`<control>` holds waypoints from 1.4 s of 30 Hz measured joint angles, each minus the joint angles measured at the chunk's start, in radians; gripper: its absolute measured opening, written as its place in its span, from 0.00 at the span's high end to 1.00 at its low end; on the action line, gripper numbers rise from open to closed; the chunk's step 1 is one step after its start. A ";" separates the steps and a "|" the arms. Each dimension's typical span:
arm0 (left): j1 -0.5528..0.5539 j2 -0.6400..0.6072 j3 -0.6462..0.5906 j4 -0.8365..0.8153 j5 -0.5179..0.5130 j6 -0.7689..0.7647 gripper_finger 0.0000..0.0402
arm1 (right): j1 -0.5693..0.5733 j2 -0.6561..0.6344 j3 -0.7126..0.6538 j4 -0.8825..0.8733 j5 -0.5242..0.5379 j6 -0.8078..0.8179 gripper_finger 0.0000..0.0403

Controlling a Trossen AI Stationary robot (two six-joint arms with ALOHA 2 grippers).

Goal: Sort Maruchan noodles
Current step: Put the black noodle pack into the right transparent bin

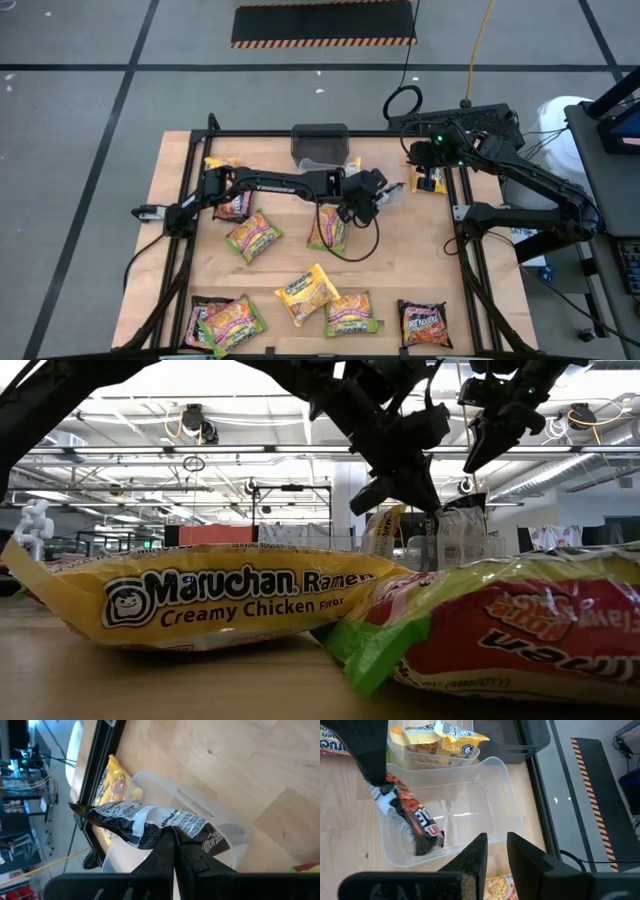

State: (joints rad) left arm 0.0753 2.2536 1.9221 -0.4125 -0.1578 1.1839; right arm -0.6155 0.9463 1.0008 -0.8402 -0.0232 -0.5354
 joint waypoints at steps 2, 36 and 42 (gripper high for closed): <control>0.001 0.000 0.000 0.003 -0.007 -0.008 1.00 | 0.000 0.000 0.000 0.000 0.000 0.000 0.83; -0.058 -0.001 0.000 0.021 -0.256 0.013 0.88 | 0.000 0.000 0.000 0.043 0.000 0.000 0.83; -0.063 -0.005 0.000 0.037 -0.295 0.021 0.88 | 0.000 0.000 0.000 0.043 0.000 0.000 0.83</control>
State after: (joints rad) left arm 0.0119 2.2484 1.9221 -0.3750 -0.4530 1.2048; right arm -0.6155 0.9463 1.0008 -0.7971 -0.0235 -0.5358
